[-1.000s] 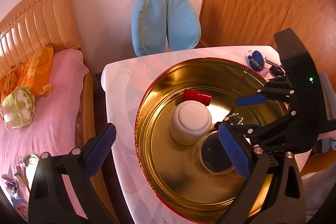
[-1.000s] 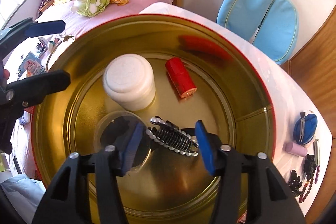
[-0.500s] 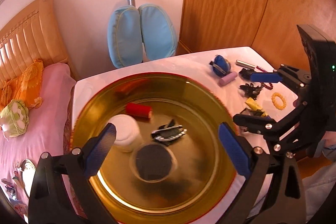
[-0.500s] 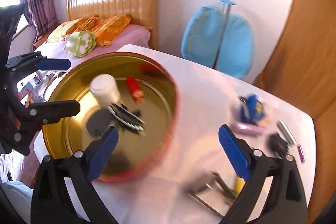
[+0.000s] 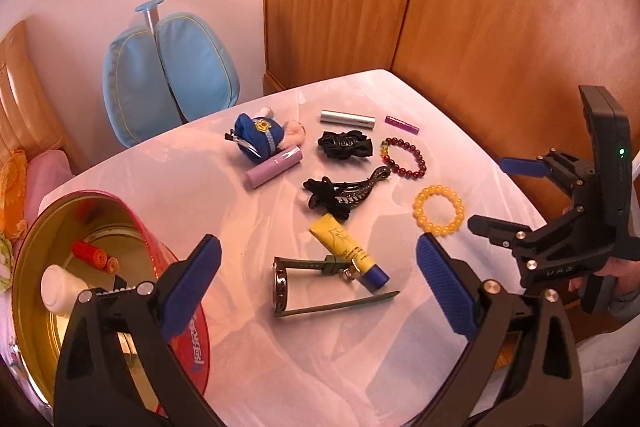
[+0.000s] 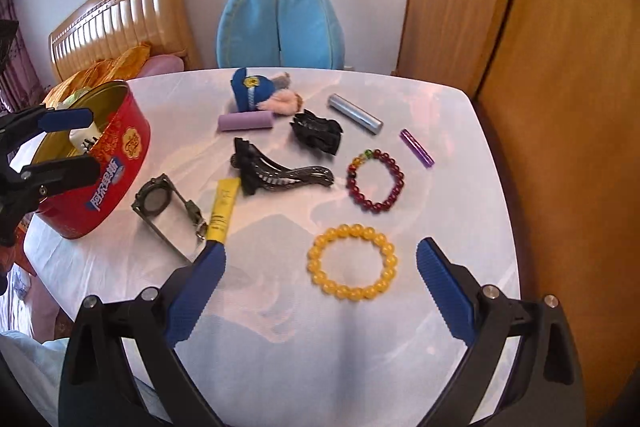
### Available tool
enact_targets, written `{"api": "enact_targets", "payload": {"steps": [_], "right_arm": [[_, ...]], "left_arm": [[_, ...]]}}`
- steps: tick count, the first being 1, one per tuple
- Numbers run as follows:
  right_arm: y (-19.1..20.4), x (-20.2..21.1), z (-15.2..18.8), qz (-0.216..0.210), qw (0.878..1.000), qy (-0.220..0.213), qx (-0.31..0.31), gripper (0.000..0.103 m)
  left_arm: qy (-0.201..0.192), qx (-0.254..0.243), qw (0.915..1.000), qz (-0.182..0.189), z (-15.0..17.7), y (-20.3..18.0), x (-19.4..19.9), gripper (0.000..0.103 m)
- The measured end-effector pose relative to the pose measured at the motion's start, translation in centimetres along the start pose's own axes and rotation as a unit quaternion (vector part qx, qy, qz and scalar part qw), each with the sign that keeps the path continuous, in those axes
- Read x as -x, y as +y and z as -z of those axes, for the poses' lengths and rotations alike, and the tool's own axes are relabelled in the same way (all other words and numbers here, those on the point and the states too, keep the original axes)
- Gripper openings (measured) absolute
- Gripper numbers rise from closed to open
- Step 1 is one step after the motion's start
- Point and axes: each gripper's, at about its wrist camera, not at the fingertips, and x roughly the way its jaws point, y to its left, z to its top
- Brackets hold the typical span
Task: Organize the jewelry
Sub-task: 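Move the right gripper to the black claw hair clip and grasp it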
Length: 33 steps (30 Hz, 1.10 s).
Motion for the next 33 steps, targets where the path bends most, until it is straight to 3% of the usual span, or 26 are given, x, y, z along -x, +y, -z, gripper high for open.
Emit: {"api": "enact_targets", "payload": {"steps": [5, 8, 14, 19, 26, 27, 30, 33], "right_arm": [[-2.4, -1.5, 0.2, 0.003, 1.000, 0.007, -0.027, 0.097], [-3.5, -2.9, -0.3, 0.001, 0.999, 0.019, -0.050, 0.097], [-3.7, -6.7, -4.2, -0.003, 0.999, 0.010, -0.053, 0.097], [-1.9, -10.5, -8.0, -0.011, 1.000, -0.002, -0.010, 0.097], [-0.5, -14.2, -9.7, -0.020, 0.999, 0.007, 0.037, 0.097], [-0.4, -14.4, -9.7, -0.022, 0.999, 0.007, 0.043, 0.095], [0.1, -15.2, -9.7, -0.032, 0.998, 0.016, 0.057, 0.076], [0.5, -15.7, -9.5, -0.032, 0.997, 0.018, 0.065, 0.075]], "left_arm": [[0.031, -0.011, 0.9994, 0.006, -2.4, 0.0, -4.3, 0.095], [0.053, -0.022, 0.9983, -0.009, -3.8, 0.3, -7.4, 0.095], [0.061, 0.006, 0.9980, -0.016, -6.1, 2.4, -12.1, 0.095], [0.069, -0.004, 0.9957, -0.062, -7.6, 3.8, -15.3, 0.095], [0.089, 0.012, 0.9939, -0.063, -7.4, 5.7, -17.4, 0.095], [0.089, 0.010, 0.9938, -0.065, -7.3, 5.8, -17.5, 0.095], [0.091, 0.005, 0.9930, -0.076, -7.1, 5.9, -18.1, 0.095], [0.091, 0.003, 0.9931, -0.074, -7.0, 6.0, -18.5, 0.095]]}}
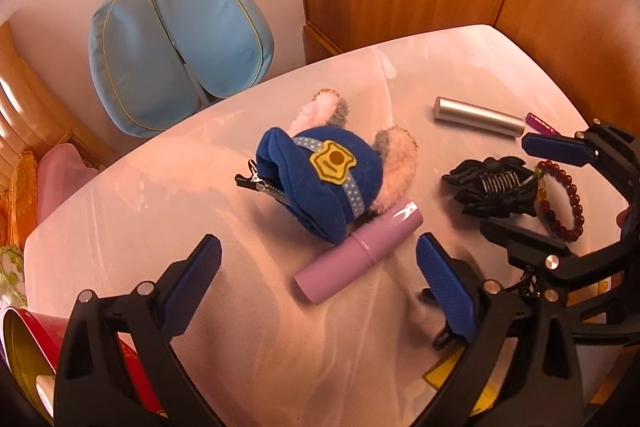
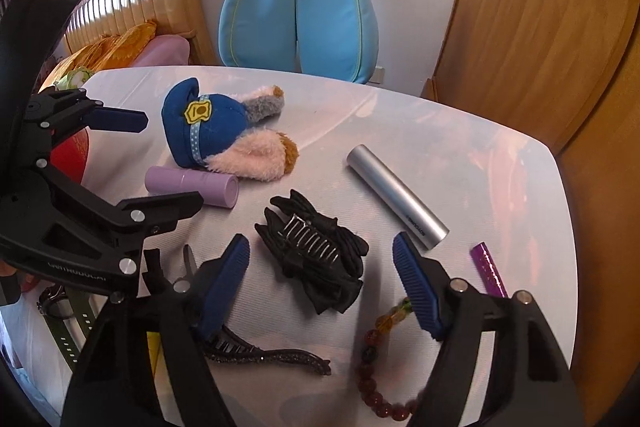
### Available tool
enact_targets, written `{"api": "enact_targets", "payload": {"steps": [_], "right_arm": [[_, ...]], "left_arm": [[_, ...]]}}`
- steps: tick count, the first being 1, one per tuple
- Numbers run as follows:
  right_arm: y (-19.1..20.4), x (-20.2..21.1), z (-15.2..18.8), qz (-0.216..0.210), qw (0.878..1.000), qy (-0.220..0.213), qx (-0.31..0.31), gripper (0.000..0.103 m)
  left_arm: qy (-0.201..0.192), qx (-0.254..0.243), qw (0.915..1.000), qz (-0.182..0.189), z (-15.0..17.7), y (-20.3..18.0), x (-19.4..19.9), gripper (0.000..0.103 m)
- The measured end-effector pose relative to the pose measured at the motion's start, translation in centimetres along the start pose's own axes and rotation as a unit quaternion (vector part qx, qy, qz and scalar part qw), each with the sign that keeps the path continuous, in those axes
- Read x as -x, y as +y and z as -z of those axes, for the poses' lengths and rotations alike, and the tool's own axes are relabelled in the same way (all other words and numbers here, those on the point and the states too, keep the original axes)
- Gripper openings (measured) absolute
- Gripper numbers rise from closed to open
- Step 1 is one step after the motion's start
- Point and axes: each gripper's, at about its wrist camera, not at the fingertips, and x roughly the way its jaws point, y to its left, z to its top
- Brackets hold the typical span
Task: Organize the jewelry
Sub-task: 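Move the right gripper to the black claw hair clip and grasp it, then grasp and lift the pink lipstick tube with the left gripper while the right gripper holds the claw clip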
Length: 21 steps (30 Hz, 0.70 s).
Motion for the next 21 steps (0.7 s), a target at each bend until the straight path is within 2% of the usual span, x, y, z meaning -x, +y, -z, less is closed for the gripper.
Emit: {"api": "enact_targets", "payload": {"steps": [2, 4, 5, 9, 17, 18, 21], "right_arm": [[0.2, -0.2, 0.3, -0.006, 1.000, 0.004, 0.006, 0.067], [0.6, -0.6, 0.7, 0.001, 1.000, 0.015, 0.018, 0.045], [0.6, -0.6, 0.9, -0.002, 1.000, 0.016, 0.021, 0.041], [0.1, 0.0, 1.6, -0.011, 1.000, 0.006, 0.005, 0.038], [-1.4, 2.8, 3.0, 0.002, 0.999, -0.004, -0.033, 0.037], [-1.4, 3.2, 3.2, 0.003, 0.999, -0.005, -0.034, 0.037], [-1.3, 4.2, 3.7, 0.005, 0.999, -0.007, -0.036, 0.037]], "left_arm": [[-0.005, -0.010, 0.9999, -0.004, 0.1, -0.2, -0.1, 0.095], [-0.002, -0.017, 0.9998, -0.001, 0.2, -0.5, -0.3, 0.095], [-0.004, -0.019, 0.9998, 0.003, 0.3, -0.6, -0.3, 0.095], [-0.010, -0.031, 0.9995, 0.002, 0.4, -0.9, -0.3, 0.095], [-0.018, -0.062, 0.9978, 0.018, 0.2, -2.0, -0.4, 0.095], [-0.018, -0.067, 0.9973, 0.024, 0.1, -2.2, -0.5, 0.090], [-0.006, -0.074, 0.9970, 0.024, 0.3, -2.6, -0.9, 0.055]]}}
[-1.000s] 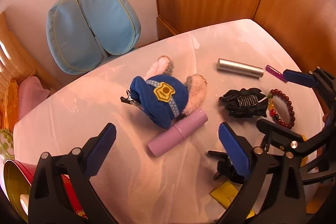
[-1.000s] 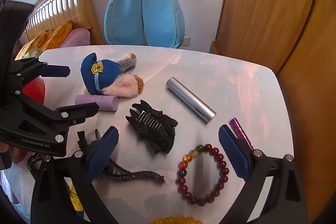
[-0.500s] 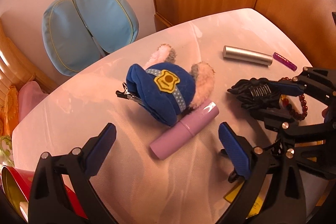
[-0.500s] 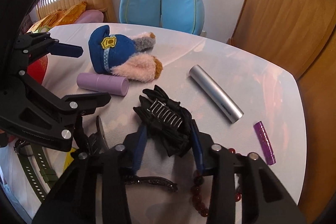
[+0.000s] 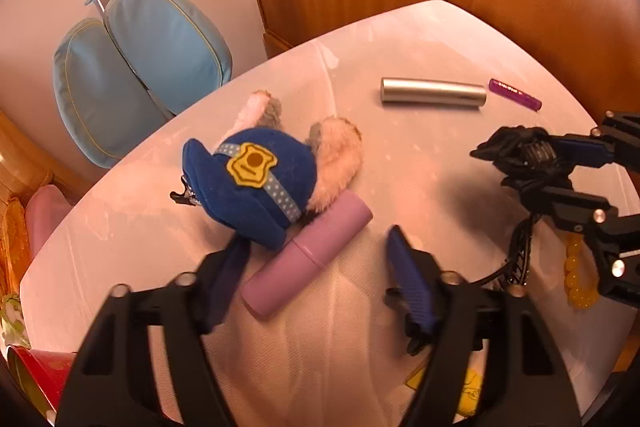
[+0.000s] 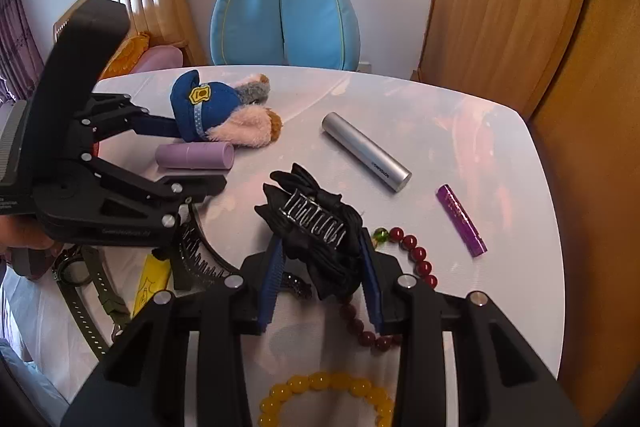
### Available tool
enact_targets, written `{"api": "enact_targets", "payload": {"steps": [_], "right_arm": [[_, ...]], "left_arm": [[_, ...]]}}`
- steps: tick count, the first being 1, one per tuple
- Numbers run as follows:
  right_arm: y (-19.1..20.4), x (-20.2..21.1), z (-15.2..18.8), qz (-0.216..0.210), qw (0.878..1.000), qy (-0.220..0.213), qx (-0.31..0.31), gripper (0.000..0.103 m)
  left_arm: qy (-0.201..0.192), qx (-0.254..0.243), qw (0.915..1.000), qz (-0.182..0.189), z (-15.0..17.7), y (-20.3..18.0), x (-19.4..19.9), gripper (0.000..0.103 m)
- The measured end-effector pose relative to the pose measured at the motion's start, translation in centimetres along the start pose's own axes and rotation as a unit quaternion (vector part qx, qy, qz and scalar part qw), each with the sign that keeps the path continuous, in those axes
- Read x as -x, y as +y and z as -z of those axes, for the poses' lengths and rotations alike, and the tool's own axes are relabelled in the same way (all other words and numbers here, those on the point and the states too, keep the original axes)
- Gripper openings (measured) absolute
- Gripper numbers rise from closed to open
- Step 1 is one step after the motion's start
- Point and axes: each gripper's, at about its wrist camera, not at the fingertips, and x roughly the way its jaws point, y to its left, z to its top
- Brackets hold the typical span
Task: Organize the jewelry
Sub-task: 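Grasp and lift the pink lipstick tube with the left gripper while the right gripper holds the claw clip, then carry the pink tube and claw clip over the tin and open both grippers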
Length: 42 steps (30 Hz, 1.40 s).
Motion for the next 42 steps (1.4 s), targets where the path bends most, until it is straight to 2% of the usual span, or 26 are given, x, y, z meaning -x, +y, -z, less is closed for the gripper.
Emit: {"api": "enact_targets", "payload": {"steps": [1, 4, 7, 9, 15, 20, 25, 29, 35, 42], "right_arm": [[0.1, 0.2, 0.0, 0.001, 1.000, -0.001, 0.000, 0.037], [0.0, 0.8, 0.3, 0.004, 1.000, -0.005, -0.004, 0.037], [0.0, 1.3, 0.4, 0.006, 1.000, -0.009, -0.007, 0.037], [0.1, 1.9, 0.5, 0.007, 1.000, -0.013, -0.007, 0.037], [0.9, 4.3, 0.6, 0.004, 0.999, -0.033, 0.003, 0.037], [2.6, 6.7, 1.0, -0.005, 0.998, -0.055, 0.019, 0.037], [4.6, 8.6, 1.5, -0.023, 0.996, -0.075, 0.042, 0.037], [6.3, 10.0, 1.8, -0.044, 0.993, -0.093, 0.058, 0.037], [8.8, 10.4, 1.9, -0.077, 0.990, -0.098, 0.066, 0.037], [12.7, 11.5, 1.7, -0.082, 0.988, -0.106, 0.078, 0.037]], "left_arm": [[-0.005, 0.004, 1.0000, 0.003, 0.1, 0.0, 0.1, 0.046], [-0.005, 0.003, 0.9999, 0.013, 0.4, 0.0, 0.3, 0.036], [-0.005, -0.007, 0.9999, 0.011, 0.9, -0.3, 0.8, 0.030], [-0.005, 0.008, 0.9996, 0.027, 1.1, -0.1, 1.3, 0.028], [-0.023, 0.033, 0.9982, 0.044, 2.3, -0.5, 4.7, 0.027], [-0.047, 0.040, 0.9974, 0.037, 3.3, -1.0, 8.3, 0.026], [-0.075, 0.076, 0.9935, 0.039, 5.5, -0.7, 12.2, 0.022], [-0.093, 0.094, 0.9910, 0.021, 7.6, -0.3, 15.4, 0.022], [-0.090, 0.107, 0.9902, -0.007, 10.3, 0.5, 18.6, 0.023], [-0.106, 0.127, 0.9863, -0.006, 12.9, 3.8, 20.5, 0.023]]}}
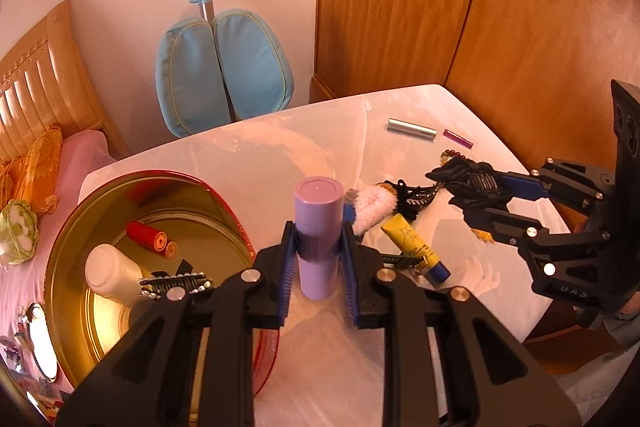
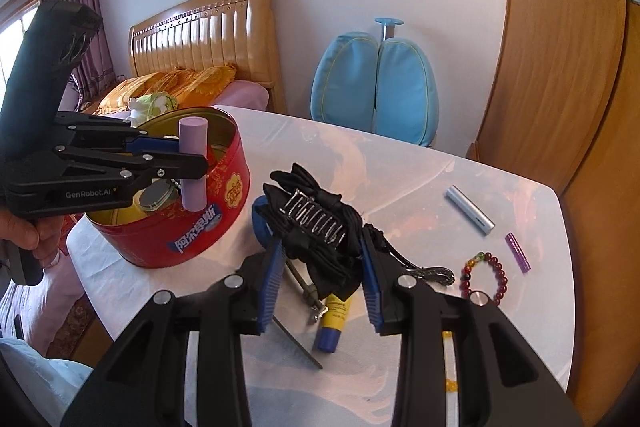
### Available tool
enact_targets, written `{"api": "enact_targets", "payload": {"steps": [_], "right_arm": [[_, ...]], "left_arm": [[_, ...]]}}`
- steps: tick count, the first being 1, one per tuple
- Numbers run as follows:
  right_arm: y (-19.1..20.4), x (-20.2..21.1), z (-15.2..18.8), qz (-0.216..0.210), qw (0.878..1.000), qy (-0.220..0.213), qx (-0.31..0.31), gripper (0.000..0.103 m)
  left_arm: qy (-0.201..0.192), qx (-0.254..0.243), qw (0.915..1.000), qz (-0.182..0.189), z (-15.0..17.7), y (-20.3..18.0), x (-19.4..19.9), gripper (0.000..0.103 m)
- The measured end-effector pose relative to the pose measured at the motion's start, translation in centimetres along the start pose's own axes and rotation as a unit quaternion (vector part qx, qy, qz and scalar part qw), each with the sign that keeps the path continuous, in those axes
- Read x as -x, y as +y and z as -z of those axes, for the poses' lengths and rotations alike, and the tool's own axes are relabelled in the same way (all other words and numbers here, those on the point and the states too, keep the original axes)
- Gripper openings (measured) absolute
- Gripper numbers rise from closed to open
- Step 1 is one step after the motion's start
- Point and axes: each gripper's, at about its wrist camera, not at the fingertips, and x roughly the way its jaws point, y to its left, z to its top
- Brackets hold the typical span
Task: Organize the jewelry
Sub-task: 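Carry the pink tube and claw clip over the tin and open both grippers, then withdraw both grippers from the tin back over the table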
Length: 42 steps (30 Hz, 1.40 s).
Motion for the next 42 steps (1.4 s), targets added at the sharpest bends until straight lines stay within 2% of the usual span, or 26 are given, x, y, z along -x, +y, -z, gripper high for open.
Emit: {"api": "enact_targets", "payload": {"steps": [4, 8, 13, 16, 20, 25, 29, 32, 33, 34, 36, 38, 40, 41, 42], "right_arm": [[3.3, -1.3, -2.0, 0.001, 1.000, -0.002, 0.016, 0.037], [7.6, -3.7, -4.3, -0.023, 0.999, 0.003, 0.028, 0.037], [13.5, -7.3, -6.2, -0.061, 0.997, 0.026, 0.045, 0.037], [16.6, -9.7, -6.9, -0.081, 0.993, 0.050, 0.065, 0.037], [20.1, -13.2, -7.1, -0.084, 0.987, 0.098, 0.091, 0.037], [22.0, -16.9, -7.5, -0.063, 0.980, 0.163, 0.097, 0.037], [22.2, -17.7, -7.4, -0.051, 0.979, 0.176, 0.094, 0.038], [22.6, -17.5, -7.1, -0.045, 0.978, 0.179, 0.095, 0.038], [22.5, -17.5, -7.1, -0.045, 0.978, 0.180, 0.094, 0.041], [22.5, -17.5, -7.1, -0.044, 0.978, 0.180, 0.093, 0.043], [22.4, -17.3, -6.9, -0.042, 0.979, 0.178, 0.090, 0.049], [22.2, -17.1, -7.0, -0.044, 0.980, 0.172, 0.086, 0.054], [21.9, -16.6, -7.0, -0.045, 0.982, 0.162, 0.082, 0.064], [21.8, -16.3, -7.1, -0.046, 0.983, 0.157, 0.080, 0.067], [21.5, -16.0, -7.1, -0.046, 0.985, 0.151, 0.077, 0.074]], "left_arm": [[-0.011, 0.006, 0.9999, 0.006, 0.4, 3.6, 1.1, 0.023], [-0.005, 0.011, 0.9998, -0.015, 1.5, 8.7, 2.3, 0.023], [0.016, 0.027, 0.9990, -0.032, 4.0, 14.9, 3.2, 0.023], [0.047, 0.026, 0.9980, -0.034, 5.7, 17.7, 2.7, 0.023], [0.083, 0.023, 0.9961, -0.020, 7.8, 19.5, 1.1, 0.023], [0.111, 0.021, 0.9936, -0.003, 8.9, 20.6, -0.5, 0.023], [0.105, 0.016, 0.9943, 0.012, 9.2, 21.0, -0.7, 0.023], [0.101, 0.015, 0.9948, 0.006, 9.2, 21.3, -0.7, 0.025], [0.098, 0.017, 0.9950, 0.006, 9.2, 21.4, -0.6, 0.030], [0.094, 0.019, 0.9953, 0.006, 9.2, 21.4, -0.4, 0.041], [0.085, 0.023, 0.9961, 0.003, 8.9, 21.6, 0.1, 0.052], [0.082, 0.025, 0.9963, 0.000, 8.8, 21.7, 0.4, 0.053], [0.081, 0.028, 0.9963, -0.010, 8.6, 21.7, 0.6, 0.061], [0.078, 0.031, 0.9964, -0.011, 8.6, 21.7, 0.8, 0.062], [0.076, 0.035, 0.9964, -0.010, 8.5, 21.7, 0.9, 0.064]]}}
